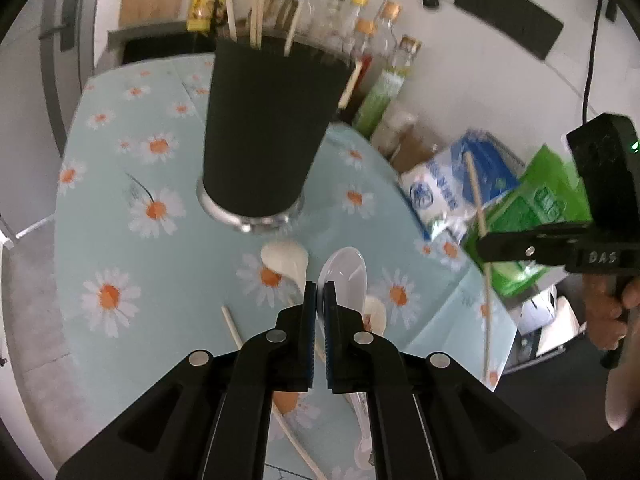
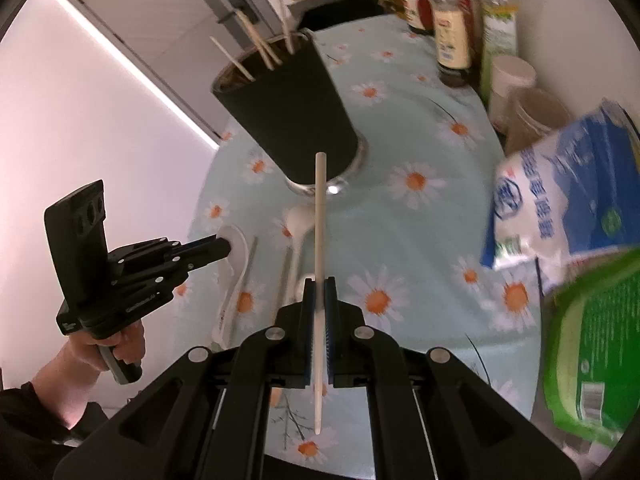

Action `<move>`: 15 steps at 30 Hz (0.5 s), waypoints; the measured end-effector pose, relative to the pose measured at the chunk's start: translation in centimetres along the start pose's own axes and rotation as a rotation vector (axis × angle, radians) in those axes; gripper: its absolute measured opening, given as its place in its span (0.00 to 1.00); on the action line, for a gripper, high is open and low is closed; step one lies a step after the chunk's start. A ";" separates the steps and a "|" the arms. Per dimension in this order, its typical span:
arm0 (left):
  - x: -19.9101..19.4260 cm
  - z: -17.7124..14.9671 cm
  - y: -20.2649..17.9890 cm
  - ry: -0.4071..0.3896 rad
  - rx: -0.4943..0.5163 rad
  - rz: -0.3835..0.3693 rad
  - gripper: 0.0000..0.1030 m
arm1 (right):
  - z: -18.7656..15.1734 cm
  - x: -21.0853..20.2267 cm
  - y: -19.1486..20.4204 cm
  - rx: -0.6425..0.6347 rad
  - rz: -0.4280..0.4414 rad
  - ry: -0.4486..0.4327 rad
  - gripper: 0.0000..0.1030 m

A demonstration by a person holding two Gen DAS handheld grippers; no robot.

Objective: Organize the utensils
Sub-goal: 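Close the left gripper on the white spoon handle while the right gripper holds its chopstick, then carry the white spoon and chopstick over the black holder and lower them in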

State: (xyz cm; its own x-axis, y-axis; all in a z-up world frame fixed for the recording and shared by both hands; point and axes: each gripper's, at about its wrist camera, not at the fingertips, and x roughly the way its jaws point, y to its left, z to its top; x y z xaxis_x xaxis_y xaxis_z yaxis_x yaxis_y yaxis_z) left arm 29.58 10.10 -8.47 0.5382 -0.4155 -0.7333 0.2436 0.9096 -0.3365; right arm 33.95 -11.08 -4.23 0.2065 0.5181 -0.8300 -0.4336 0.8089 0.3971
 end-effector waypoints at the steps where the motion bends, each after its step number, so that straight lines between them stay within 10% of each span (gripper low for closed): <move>1: -0.6 0.3 -0.2 -0.020 -0.005 0.012 0.03 | 0.3 0.0 0.2 -0.010 0.016 -0.009 0.06; 15: -5.6 3.9 -3.5 -0.242 -0.030 0.104 0.02 | 5.5 -1.0 1.6 -0.122 0.168 -0.113 0.06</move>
State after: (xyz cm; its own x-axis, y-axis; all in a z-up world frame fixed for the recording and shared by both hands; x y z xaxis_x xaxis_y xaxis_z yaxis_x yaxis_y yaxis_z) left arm 28.85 9.25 -0.83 0.7375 -0.3040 -0.6031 0.1547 0.9453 -0.2872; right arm 37.90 -8.81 -0.57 0.2170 0.6759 -0.7044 -0.5712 0.6731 0.4699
